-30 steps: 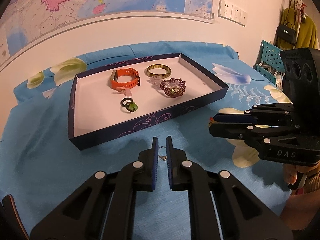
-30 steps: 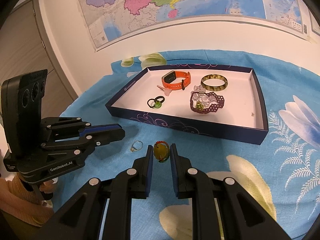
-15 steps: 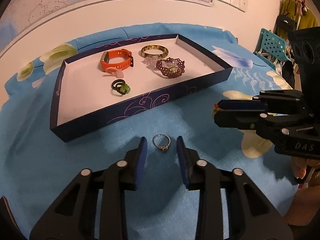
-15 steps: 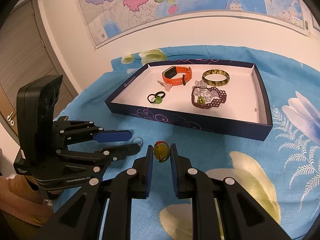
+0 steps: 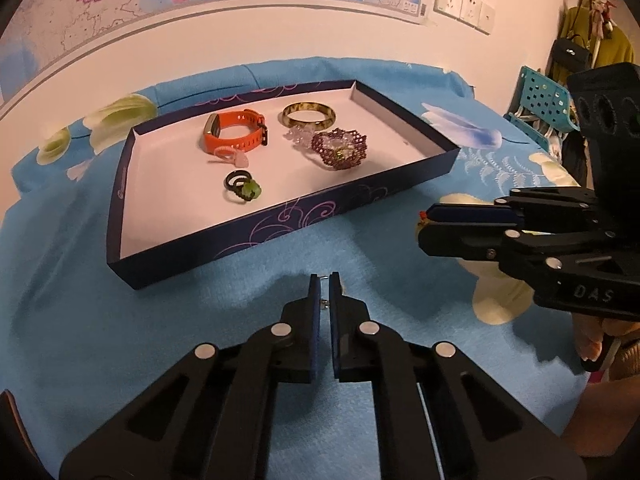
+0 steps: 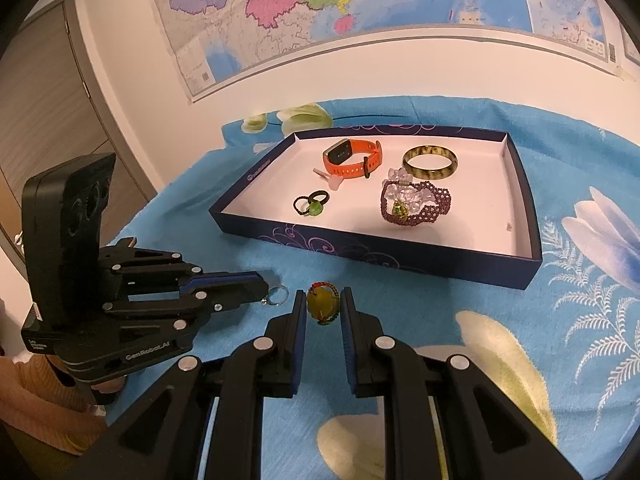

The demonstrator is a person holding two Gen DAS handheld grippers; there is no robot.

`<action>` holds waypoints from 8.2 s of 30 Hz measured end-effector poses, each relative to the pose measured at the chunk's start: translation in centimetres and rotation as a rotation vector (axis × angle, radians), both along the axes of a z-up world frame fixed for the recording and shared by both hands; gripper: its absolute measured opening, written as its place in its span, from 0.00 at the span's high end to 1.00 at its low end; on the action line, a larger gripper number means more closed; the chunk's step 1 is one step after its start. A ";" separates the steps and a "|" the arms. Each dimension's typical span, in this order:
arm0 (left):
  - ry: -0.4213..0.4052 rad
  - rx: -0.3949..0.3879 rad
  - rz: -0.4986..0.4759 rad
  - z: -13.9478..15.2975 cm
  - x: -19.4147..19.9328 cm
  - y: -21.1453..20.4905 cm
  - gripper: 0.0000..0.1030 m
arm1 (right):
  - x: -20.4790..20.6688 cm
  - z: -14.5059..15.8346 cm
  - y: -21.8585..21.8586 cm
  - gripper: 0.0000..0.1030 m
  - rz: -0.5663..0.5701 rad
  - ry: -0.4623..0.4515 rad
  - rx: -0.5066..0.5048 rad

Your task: Organize jewelry

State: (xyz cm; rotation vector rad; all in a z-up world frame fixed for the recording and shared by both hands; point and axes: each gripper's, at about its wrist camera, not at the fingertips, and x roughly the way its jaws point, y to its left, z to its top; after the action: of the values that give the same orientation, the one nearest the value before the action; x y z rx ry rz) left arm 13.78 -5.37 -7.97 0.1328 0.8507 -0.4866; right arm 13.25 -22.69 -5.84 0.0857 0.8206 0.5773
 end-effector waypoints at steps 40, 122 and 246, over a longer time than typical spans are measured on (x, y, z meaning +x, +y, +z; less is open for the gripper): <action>-0.057 -0.032 -0.001 2.0 -0.7 0.5 0.92 | 0.3 1.1 -0.1 0.85 0.006 -0.032 0.001; -0.022 -0.046 -0.044 0.4 -1.3 3.0 0.68 | 3.4 -2.2 3.6 1.00 -0.033 0.069 -0.118; -0.128 -0.046 0.215 3.0 5.1 1.7 0.13 | 6.0 1.0 -0.4 0.36 -0.167 -0.093 -0.021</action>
State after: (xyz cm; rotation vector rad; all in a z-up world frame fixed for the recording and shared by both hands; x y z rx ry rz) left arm 18.87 -3.63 -4.99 0.0290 0.7188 -0.2918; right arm 19.28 -23.09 -4.79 0.1060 0.7212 0.4119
